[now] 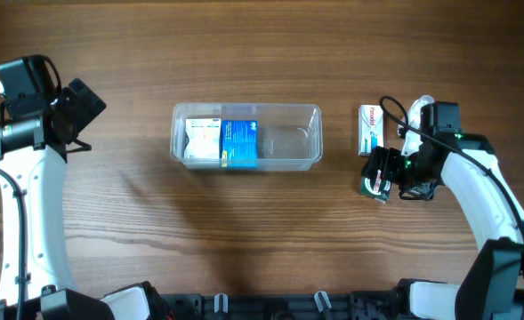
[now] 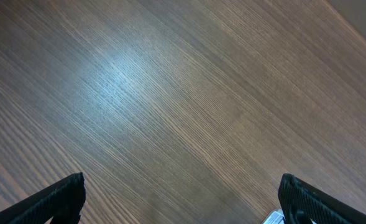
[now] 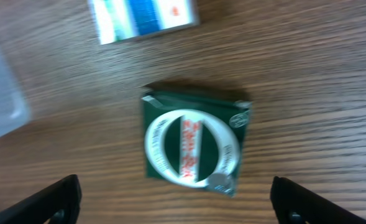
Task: Pack container
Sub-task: 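Reach the right gripper to the green tin box and grasp it, then carry the green box into the container next to the blue box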
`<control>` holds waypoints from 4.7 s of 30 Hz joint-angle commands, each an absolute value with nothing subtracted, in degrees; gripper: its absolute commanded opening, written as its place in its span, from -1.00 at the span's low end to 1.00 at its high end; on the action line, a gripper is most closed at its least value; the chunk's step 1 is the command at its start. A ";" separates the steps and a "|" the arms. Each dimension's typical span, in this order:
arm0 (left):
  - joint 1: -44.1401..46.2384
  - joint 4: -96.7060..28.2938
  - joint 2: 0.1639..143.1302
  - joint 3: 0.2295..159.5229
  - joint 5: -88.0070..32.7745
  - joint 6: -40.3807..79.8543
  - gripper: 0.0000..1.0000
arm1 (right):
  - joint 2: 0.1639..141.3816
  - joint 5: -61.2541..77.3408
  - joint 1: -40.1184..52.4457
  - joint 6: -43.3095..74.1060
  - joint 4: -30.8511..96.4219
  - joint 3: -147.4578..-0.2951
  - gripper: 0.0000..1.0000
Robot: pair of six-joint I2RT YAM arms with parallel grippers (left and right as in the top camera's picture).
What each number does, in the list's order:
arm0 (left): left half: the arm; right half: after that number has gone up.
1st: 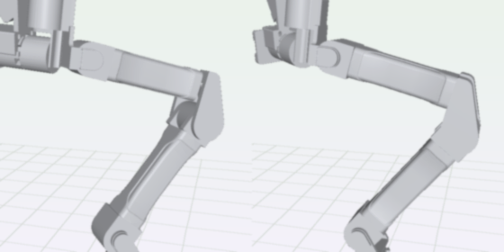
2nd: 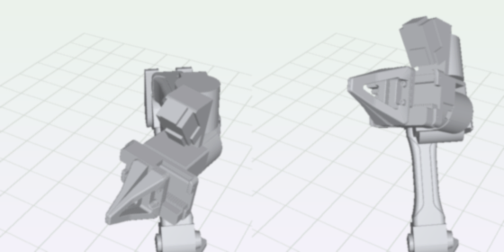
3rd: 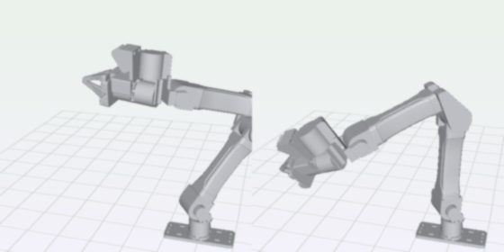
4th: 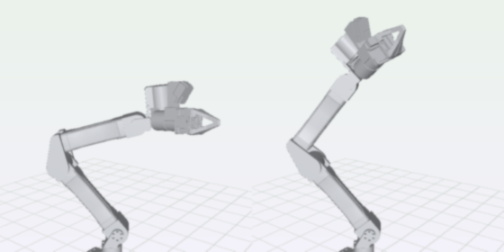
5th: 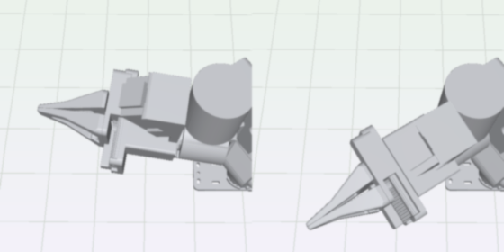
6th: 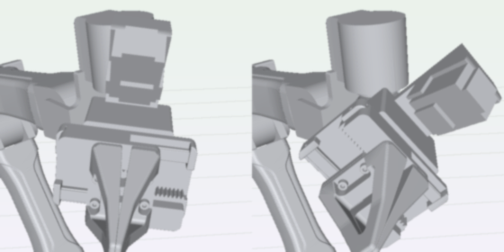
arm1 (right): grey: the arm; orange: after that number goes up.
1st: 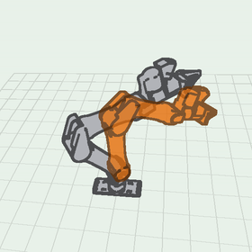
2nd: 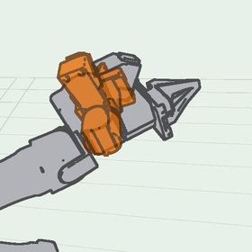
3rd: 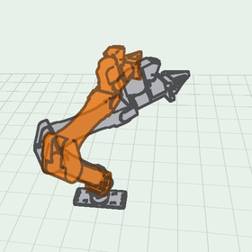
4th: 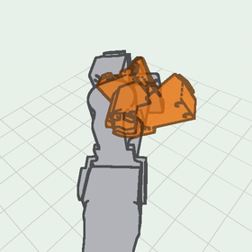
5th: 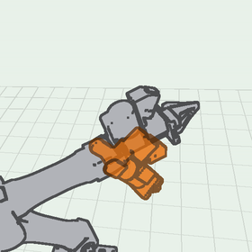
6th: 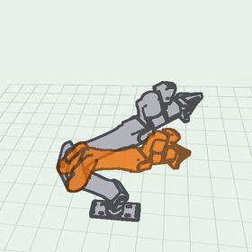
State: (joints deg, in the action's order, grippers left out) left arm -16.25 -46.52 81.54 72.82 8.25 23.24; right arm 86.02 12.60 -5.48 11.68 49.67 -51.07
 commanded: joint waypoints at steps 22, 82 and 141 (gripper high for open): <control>-16.51 -46.46 81.01 72.86 8.16 22.96 0.99 | 87.92 -5.82 6.46 20.38 41.63 -49.04 0.93; -16.51 -46.46 80.99 72.86 8.16 22.96 1.00 | 90.21 -3.86 6.35 24.14 38.46 -43.79 -0.18; -16.51 -46.46 80.99 72.86 8.16 22.96 0.99 | 114.87 -11.57 37.95 34.68 46.70 -86.41 -0.22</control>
State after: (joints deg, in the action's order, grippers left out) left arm -16.25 -46.52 81.52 72.82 8.23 23.24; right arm 113.49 -10.17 38.57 33.43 46.65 -86.19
